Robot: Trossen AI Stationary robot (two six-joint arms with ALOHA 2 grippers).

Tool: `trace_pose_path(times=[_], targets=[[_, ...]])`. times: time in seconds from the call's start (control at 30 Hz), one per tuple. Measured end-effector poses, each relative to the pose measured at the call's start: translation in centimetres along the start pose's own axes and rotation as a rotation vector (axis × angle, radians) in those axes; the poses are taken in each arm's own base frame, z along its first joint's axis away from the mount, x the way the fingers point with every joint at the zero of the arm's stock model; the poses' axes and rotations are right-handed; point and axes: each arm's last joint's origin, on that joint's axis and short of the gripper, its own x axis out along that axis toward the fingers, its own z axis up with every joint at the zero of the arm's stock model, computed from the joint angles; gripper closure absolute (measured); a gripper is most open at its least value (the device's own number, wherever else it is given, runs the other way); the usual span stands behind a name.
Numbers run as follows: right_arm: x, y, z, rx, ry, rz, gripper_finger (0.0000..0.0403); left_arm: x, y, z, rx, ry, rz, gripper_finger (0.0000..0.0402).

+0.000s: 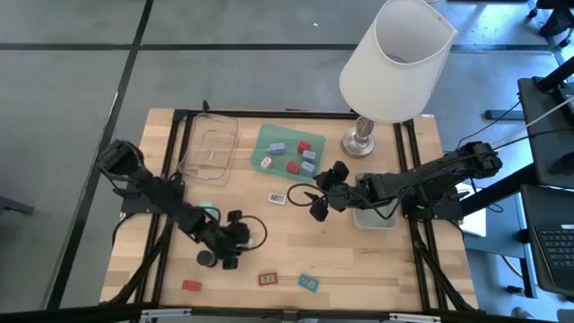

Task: Pick & Place Office items
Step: Put the green charger adapter into the green bin

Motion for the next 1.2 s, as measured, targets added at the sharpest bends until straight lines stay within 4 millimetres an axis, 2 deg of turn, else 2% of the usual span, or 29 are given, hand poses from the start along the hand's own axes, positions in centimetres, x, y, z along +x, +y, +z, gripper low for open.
trace_pose_path(times=[0.13,0.27,0.37,0.53,0.73,0.9,1.0,1.2], targets=[[0.0,0.0,0.0,0.0,0.0,0.0,0.0127,-0.5,1.2,2.5,0.063,-0.207,0.128,0.0256],[0.0,0.0,0.0,0.002,0.0,0.0,0.0127,-1.2,3.3,5.1,0.099,-0.406,0.402,0.0256],[0.0,0.0,0.0,0.005,0.0,0.0,0.0127,-1.4,5.8,6.9,0.079,-0.476,0.571,0.0256],[0.0,0.0,0.0,0.006,0.0,0.0,0.0127,-1.0,10.8,9.0,-0.004,-0.497,0.607,0.0256],[0.0,0.0,0.0,0.001,0.0,0.0,0.0127,-1.2,17.8,9.6,-0.212,-0.489,0.694,0.0256],[0.0,0.0,0.0,-0.003,0.0,0.0,0.0127,-1.7,22.7,9.2,-0.372,-0.475,0.613,0.0256],[0.0,0.0,0.0,-0.004,0.0,0.0,0.0127,-1.6,24.3,8.6,-0.424,-0.453,0.61,0.0256],[0.0,-0.1,0.0,-0.007,-0.014,-0.028,0.0127,-0.5,25.4,7.9,-0.428,-0.402,0.638,0.0256]])
